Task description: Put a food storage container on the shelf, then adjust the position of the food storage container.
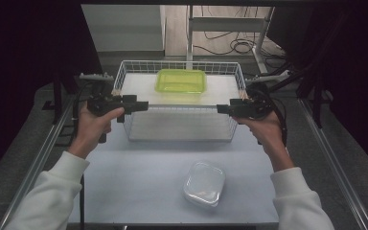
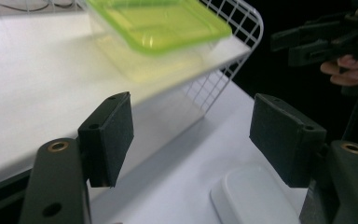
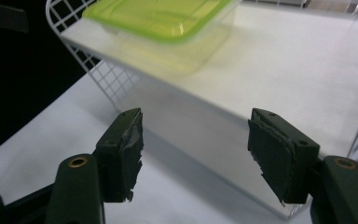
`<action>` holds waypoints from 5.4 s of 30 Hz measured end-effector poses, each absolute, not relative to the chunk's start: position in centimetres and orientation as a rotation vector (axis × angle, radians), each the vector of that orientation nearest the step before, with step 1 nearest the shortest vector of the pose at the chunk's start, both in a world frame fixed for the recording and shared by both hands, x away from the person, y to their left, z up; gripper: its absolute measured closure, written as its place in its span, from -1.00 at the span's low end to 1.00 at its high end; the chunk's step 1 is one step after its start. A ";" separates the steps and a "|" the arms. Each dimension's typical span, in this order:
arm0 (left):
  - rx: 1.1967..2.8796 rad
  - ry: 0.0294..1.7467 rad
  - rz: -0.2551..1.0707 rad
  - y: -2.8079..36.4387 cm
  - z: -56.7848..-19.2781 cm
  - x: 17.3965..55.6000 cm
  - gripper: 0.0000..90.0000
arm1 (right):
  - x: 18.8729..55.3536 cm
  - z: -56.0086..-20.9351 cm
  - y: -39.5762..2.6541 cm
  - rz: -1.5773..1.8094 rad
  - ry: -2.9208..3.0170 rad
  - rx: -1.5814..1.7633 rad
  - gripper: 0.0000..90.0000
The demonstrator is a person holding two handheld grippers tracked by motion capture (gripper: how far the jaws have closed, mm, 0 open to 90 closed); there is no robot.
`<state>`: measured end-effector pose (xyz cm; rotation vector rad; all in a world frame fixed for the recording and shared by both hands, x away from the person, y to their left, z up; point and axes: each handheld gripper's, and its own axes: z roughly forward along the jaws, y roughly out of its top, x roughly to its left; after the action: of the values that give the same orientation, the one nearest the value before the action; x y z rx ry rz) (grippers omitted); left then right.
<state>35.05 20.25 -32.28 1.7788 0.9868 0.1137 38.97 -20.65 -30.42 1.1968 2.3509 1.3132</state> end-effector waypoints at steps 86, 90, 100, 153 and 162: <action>2.087 1.114 0.002 19.0 -47.2 27.1 -0.46 | 25.2 -47.9 -21.9 0.727 2.960 0.984 0.99; 2.086 1.117 0.000 19.0 -47.2 27.1 -0.46 | 25.2 -48.0 -21.8 0.724 2.959 0.980 0.99; 2.081 1.121 -0.002 19.1 -47.3 27.2 -0.46 | 25.1 -48.3 -21.2 0.715 2.959 0.967 0.99; 2.073 1.136 -0.004 19.3 -47.5 27.3 -0.46 | 24.6 -48.4 -13.6 1.024 2.833 0.997 0.99; 2.069 1.142 -0.008 19.3 -47.5 27.4 -0.46 | 25.4 -45.3 -20.4 1.056 2.598 1.143 0.99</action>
<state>27.44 19.29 -47.48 2.0688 1.1417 -0.0075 25.37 -20.38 -45.29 1.1430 2.5976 1.0556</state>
